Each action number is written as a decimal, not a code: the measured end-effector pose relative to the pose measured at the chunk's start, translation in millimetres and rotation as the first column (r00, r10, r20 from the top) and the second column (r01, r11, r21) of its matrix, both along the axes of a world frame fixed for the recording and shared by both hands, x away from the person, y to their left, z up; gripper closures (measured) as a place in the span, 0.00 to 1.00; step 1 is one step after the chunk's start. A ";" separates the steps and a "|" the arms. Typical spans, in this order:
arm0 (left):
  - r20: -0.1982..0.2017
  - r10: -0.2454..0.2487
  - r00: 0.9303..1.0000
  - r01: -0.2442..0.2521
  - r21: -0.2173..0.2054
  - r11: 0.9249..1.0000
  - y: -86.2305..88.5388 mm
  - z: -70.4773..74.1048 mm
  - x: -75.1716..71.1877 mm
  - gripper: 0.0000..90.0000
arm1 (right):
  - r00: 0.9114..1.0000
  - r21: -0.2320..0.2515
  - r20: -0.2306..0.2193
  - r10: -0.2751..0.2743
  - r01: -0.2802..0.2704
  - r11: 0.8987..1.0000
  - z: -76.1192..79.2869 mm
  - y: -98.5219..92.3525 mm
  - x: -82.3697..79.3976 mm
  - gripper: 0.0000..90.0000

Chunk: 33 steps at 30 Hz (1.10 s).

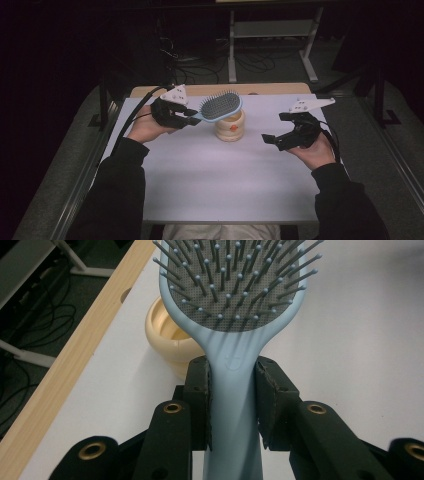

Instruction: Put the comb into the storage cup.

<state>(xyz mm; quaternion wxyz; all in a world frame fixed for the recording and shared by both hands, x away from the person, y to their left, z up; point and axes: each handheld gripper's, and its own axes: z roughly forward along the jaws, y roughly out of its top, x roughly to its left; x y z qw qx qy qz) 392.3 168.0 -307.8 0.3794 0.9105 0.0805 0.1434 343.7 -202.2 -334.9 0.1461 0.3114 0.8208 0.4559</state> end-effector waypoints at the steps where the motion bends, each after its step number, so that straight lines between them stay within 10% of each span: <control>1: -0.001 -0.003 1.000 0.003 0.000 1.000 -1.0 -0.5 -0.2 0.77 | 1.000 -0.005 -0.004 0.003 -0.003 1.000 1.4 3.5 2.6 0.00; 33: 0.045 -0.016 0.999 0.017 -0.011 1.000 -24.3 -15.2 1.4 0.77 | 0.993 0.136 -0.103 0.054 -0.040 0.990 26.2 61.3 50.0 0.00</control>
